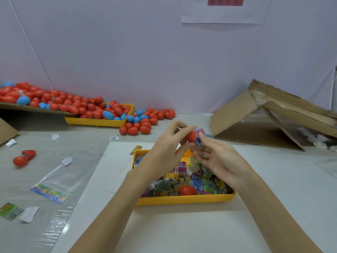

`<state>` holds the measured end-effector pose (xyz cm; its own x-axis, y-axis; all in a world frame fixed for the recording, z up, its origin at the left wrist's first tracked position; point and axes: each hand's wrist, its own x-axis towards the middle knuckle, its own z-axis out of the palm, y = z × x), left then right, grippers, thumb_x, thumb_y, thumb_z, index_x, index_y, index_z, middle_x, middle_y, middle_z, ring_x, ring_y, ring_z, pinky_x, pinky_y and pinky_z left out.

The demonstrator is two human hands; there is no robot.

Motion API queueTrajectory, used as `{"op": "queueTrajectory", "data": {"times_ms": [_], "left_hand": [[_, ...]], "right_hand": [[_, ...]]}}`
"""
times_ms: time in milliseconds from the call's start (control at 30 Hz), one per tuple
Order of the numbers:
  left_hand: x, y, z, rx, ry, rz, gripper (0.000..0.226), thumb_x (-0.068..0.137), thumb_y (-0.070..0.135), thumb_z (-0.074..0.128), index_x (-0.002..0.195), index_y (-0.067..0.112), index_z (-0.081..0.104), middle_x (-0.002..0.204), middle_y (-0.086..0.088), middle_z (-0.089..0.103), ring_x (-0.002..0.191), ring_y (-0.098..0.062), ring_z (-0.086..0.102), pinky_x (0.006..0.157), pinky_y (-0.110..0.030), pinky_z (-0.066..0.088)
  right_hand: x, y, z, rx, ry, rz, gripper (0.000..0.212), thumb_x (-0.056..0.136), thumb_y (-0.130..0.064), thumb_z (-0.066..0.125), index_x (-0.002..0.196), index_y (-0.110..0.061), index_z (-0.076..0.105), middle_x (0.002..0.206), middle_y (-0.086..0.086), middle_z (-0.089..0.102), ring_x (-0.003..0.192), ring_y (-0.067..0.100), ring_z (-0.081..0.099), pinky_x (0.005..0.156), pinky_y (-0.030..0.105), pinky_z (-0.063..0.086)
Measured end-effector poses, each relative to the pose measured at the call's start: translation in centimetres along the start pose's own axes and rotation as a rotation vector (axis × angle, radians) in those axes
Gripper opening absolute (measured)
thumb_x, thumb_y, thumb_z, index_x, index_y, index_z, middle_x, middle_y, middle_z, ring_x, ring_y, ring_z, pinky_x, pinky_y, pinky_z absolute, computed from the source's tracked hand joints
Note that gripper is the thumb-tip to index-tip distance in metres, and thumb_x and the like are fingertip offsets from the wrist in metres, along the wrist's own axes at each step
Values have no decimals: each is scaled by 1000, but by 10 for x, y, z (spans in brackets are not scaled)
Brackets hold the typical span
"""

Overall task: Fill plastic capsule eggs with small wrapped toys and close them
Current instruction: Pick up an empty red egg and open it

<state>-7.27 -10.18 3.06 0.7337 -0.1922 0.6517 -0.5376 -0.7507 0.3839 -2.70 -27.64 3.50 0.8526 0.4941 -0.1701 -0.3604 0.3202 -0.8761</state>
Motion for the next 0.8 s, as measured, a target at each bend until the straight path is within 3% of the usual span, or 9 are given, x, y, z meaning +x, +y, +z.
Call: {"op": "queueTrajectory", "data": {"times_ms": [100,333,433,567,700,800], "left_hand": [[2,2,-1,-104,64,-52,40,95,12,72,134,5,65,117,-8,56,88,-9,62,88,-17,52],[3,3,-6,-263,45,-206,40,102,10,62,141,11,60,115,-8,57,98,-8,58,90,-14,49],[4,3,-9,-265,-10,-211,42,103,9,60,145,12,57,118,-7,56,102,-8,56,96,-20,51],[4,2,-10,-272,-22,-230,42,103,8,58,145,13,56,120,-8,56,102,-8,55,96,-18,50],[3,3,-12,-281,-27,-234,42,103,7,58,144,12,57,119,-9,56,102,-13,57,96,-21,51],[3,4,-12,-285,-32,-236,41,103,7,59,144,12,58,118,-9,56,101,-14,57,96,-25,52]], "right_hand": [[-1,3,2,-44,15,-64,36,95,-31,70,115,-2,76,107,12,77,94,19,76,79,24,60],[-8,9,11,-283,158,-283,28,95,-37,69,110,-15,79,99,6,81,92,19,78,73,21,60],[-11,8,13,-354,163,-284,30,94,-44,69,107,-19,79,94,3,81,86,15,78,61,13,54],[-10,9,14,-351,175,-301,29,94,-41,69,107,-17,79,95,3,81,88,19,78,70,20,60],[-10,10,15,-329,207,-299,29,93,-43,70,105,-19,80,92,5,81,83,19,79,63,14,55],[-9,11,13,-342,212,-286,30,92,-46,70,103,-20,80,91,5,81,83,20,79,65,17,56]]}}
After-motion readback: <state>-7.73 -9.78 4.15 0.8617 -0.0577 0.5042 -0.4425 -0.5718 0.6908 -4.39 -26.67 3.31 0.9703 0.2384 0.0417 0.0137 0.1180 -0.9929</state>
